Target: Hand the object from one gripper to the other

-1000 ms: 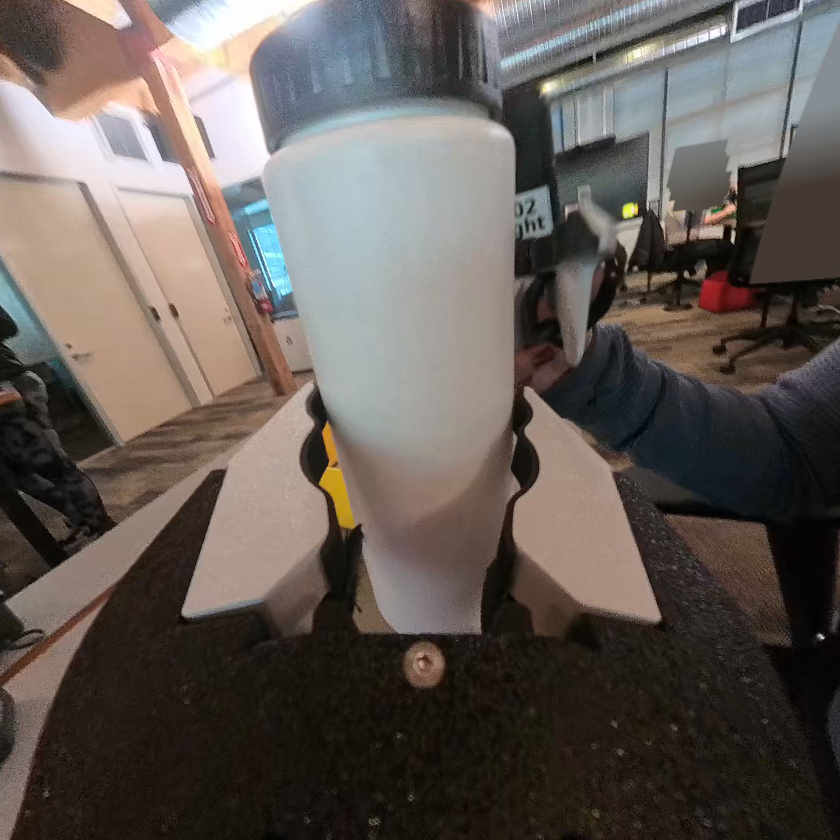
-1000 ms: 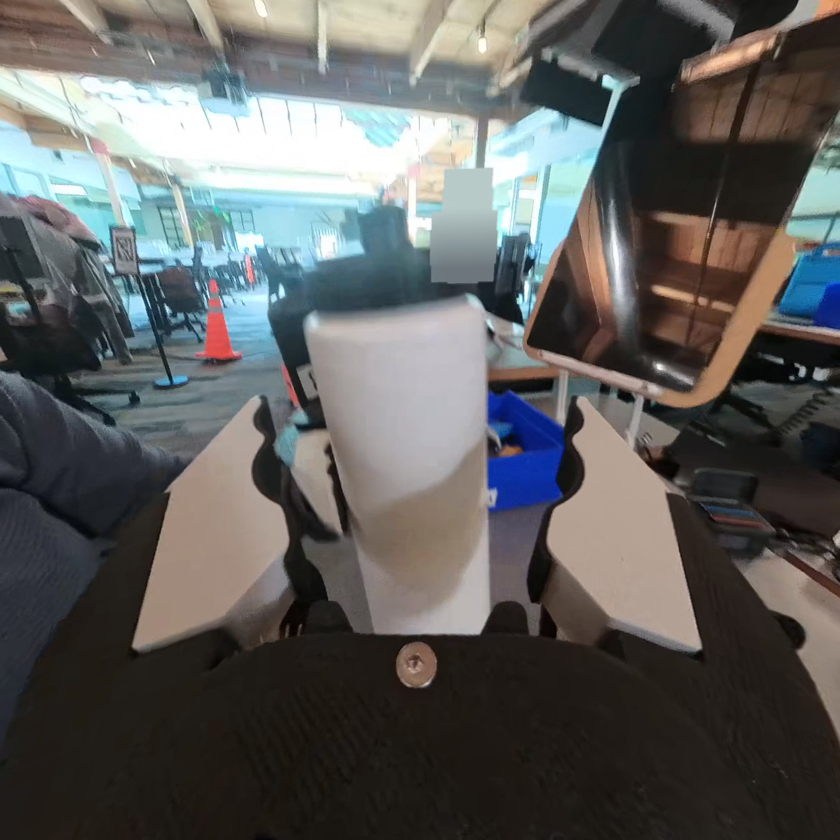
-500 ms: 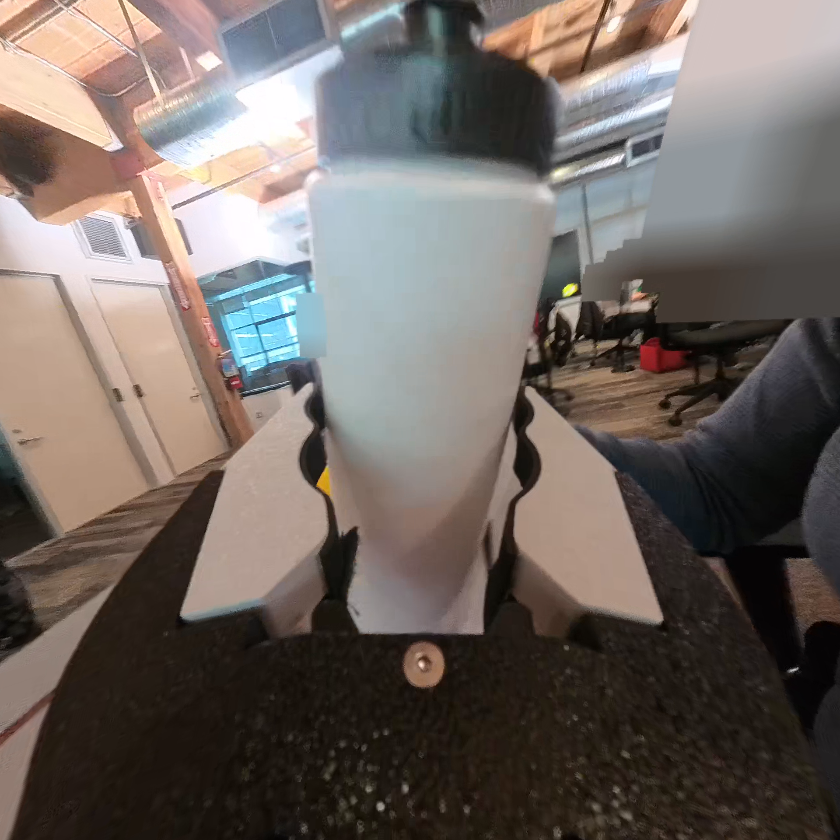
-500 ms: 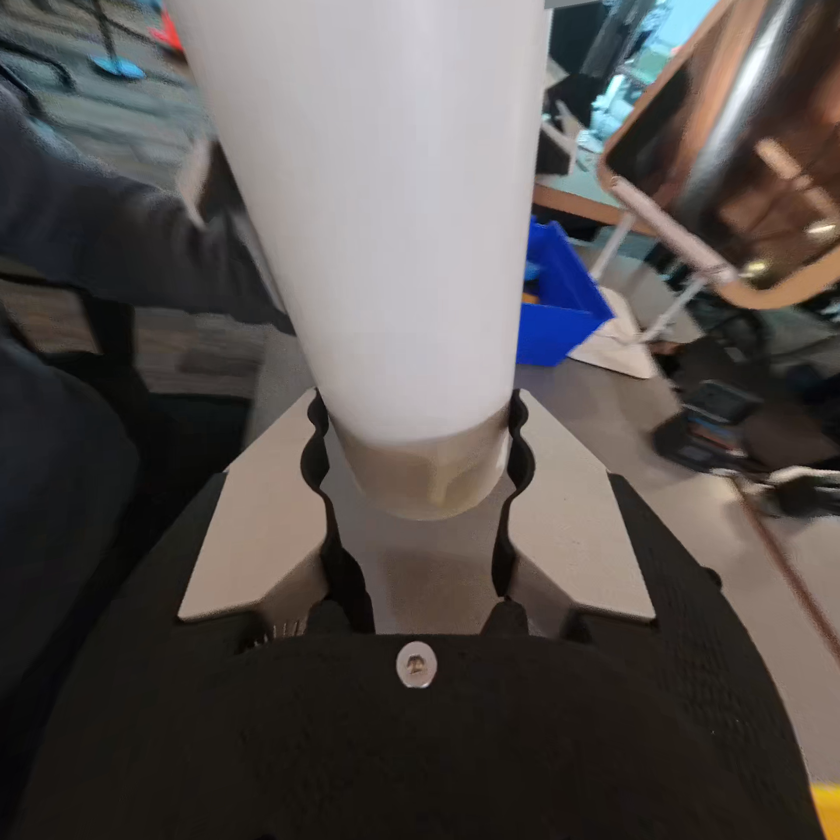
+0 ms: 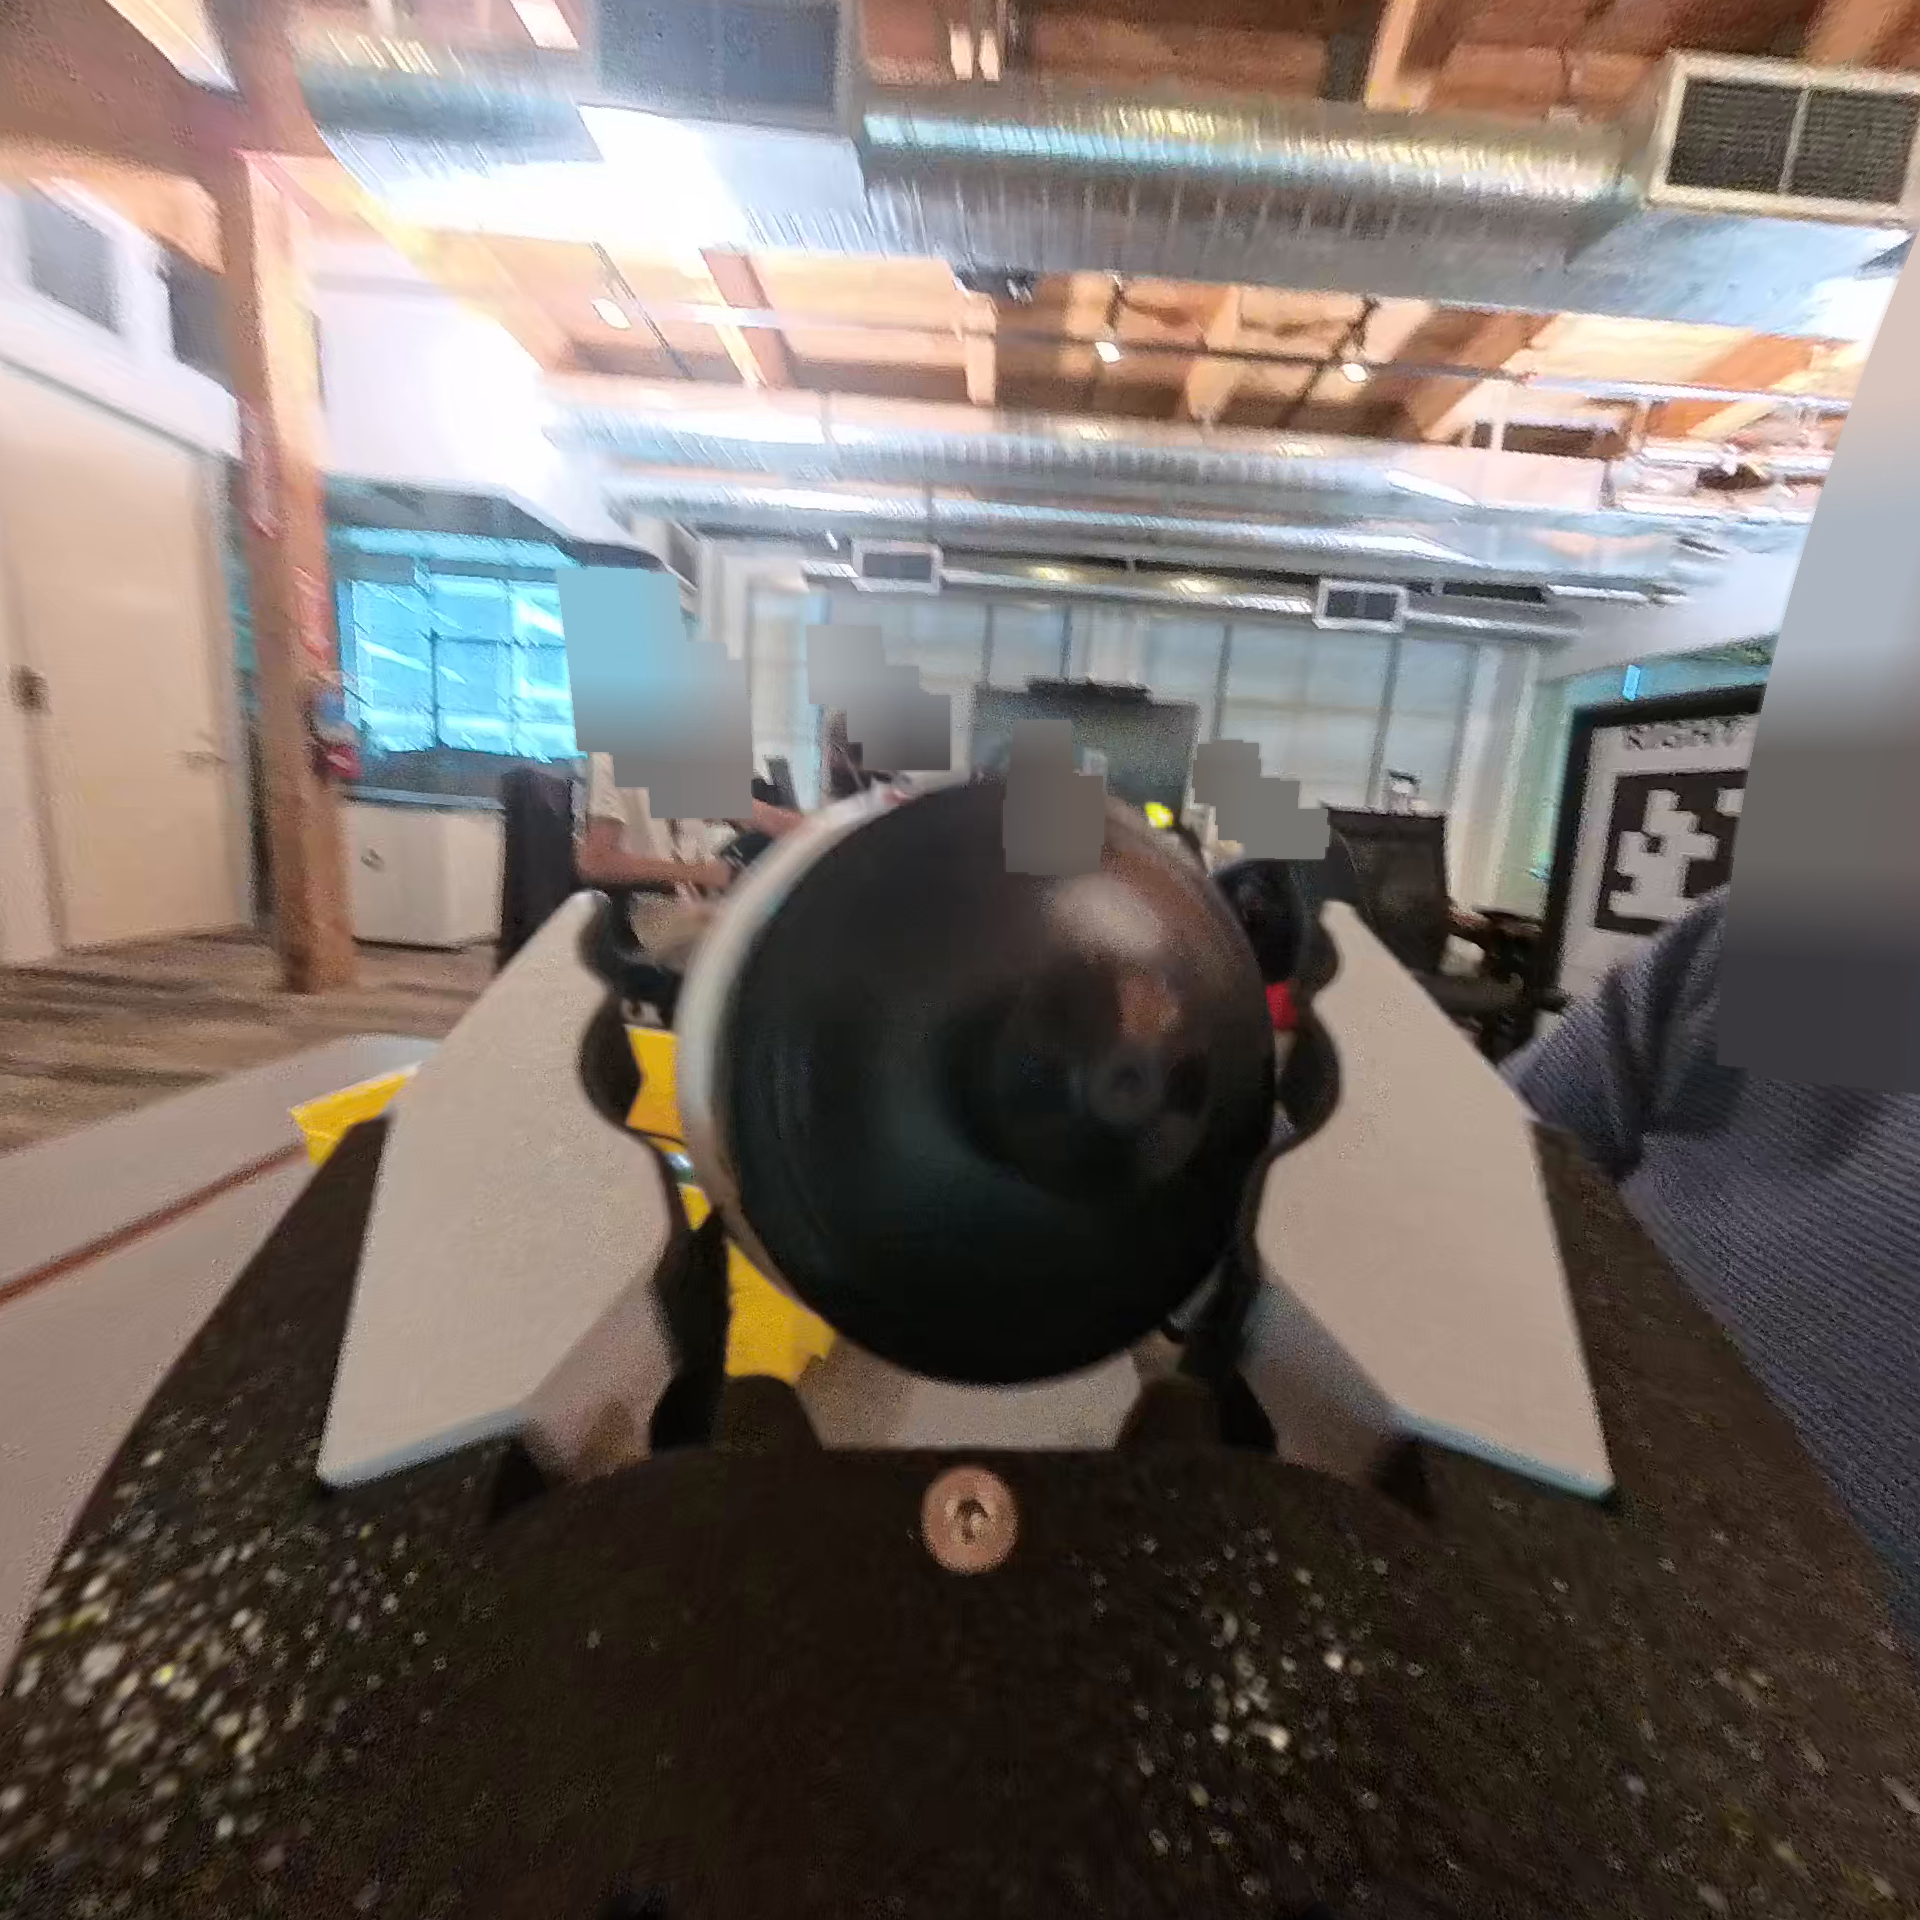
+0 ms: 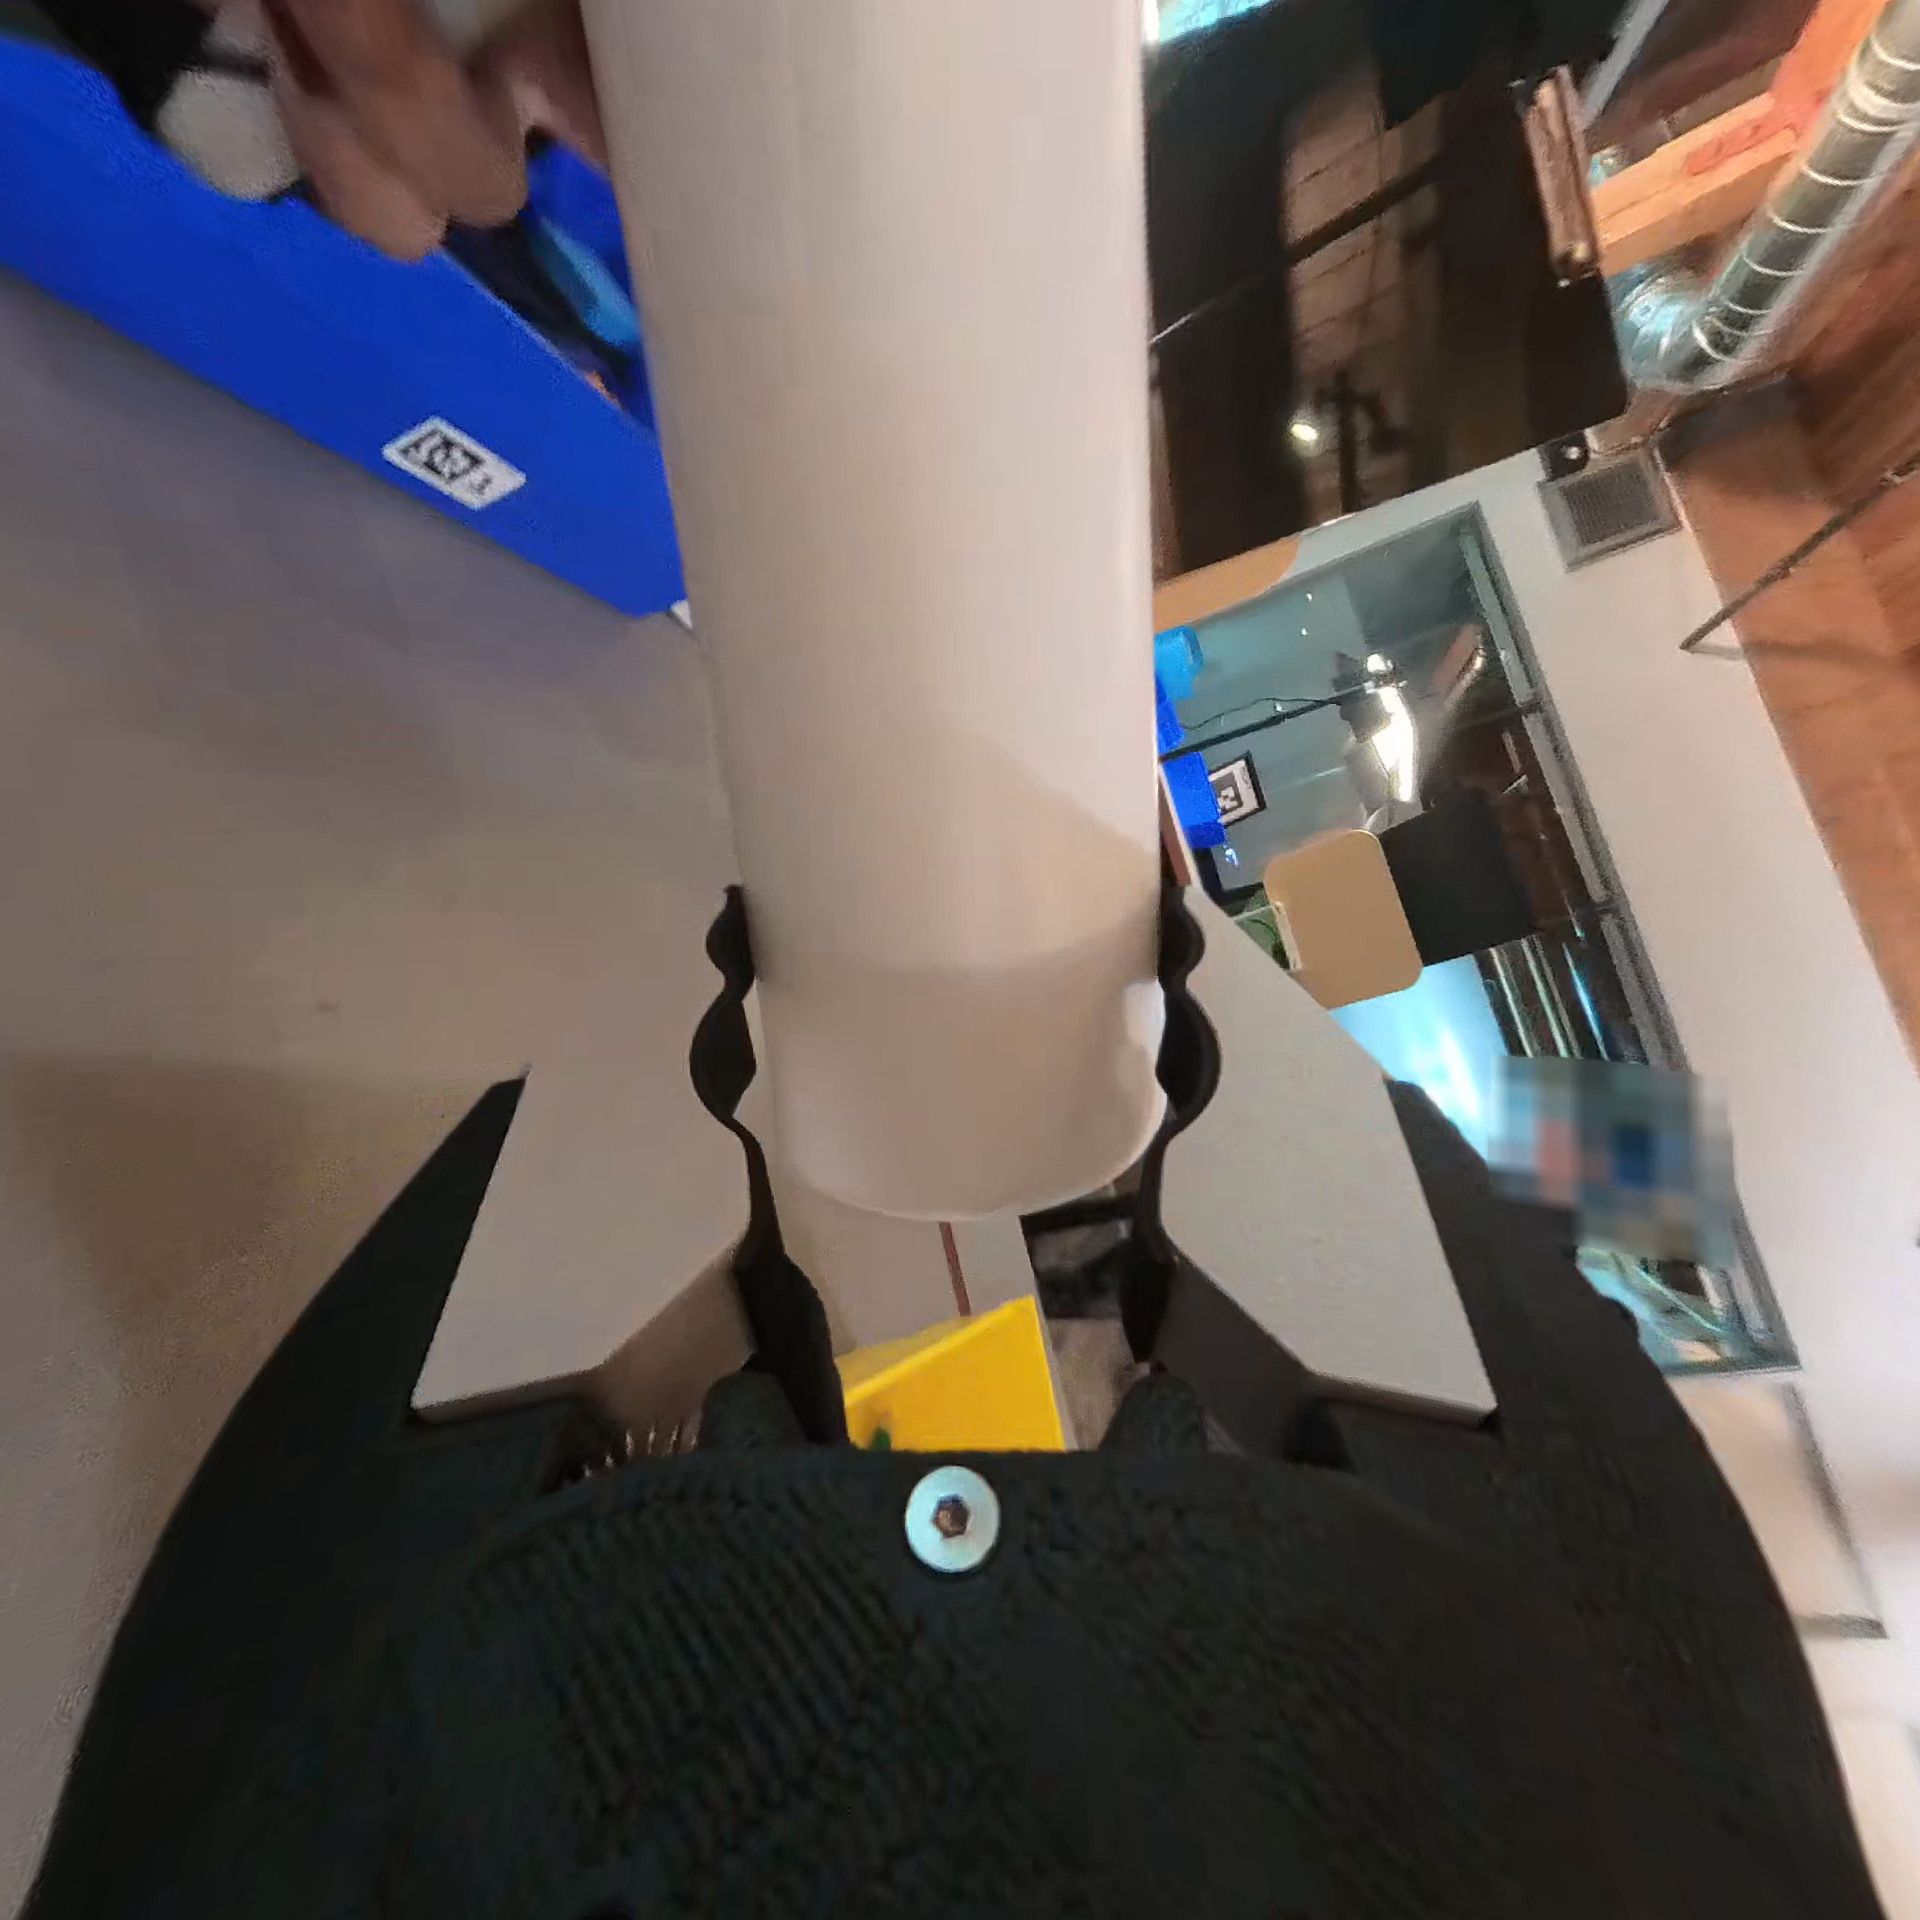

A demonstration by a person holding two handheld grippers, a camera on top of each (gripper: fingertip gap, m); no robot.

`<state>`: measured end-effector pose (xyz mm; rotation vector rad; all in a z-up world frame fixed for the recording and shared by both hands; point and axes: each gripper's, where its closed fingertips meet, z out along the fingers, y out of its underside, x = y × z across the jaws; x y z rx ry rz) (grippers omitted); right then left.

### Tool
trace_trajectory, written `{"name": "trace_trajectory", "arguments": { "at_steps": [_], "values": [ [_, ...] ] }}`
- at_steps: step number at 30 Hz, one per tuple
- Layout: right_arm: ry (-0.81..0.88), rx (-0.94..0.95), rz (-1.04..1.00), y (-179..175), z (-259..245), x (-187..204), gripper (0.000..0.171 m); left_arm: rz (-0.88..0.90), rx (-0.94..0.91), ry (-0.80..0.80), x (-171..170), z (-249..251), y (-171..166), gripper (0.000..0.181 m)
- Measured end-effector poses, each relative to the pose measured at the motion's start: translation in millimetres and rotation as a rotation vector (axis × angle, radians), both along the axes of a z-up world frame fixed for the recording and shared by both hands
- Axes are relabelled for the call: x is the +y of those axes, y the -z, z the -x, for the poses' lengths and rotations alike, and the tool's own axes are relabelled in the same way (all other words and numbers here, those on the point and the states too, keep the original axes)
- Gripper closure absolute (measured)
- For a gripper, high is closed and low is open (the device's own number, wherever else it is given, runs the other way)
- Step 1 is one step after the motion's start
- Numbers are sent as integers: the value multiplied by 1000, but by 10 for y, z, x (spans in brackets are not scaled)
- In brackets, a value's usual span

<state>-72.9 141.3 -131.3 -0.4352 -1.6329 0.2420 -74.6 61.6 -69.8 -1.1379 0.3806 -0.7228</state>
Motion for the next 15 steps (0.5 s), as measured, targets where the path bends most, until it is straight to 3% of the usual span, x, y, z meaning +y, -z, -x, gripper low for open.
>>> {"name": "trace_trajectory", "arguments": {
  "at_steps": [2, 8, 15],
  "values": [
    [28, -13, -60, 31, 9, 19, 93, -34, -34, -52, -15, 106, -47, 71],
    [209, -137, -77, 166, -8, 234, 93, 167, -1, -54, 194, 135, 222, 78],
    [283, -255, 4, 351, -7, 274, 94, 216, -39, -78, 268, 181, 282, 79]
  ]
}}
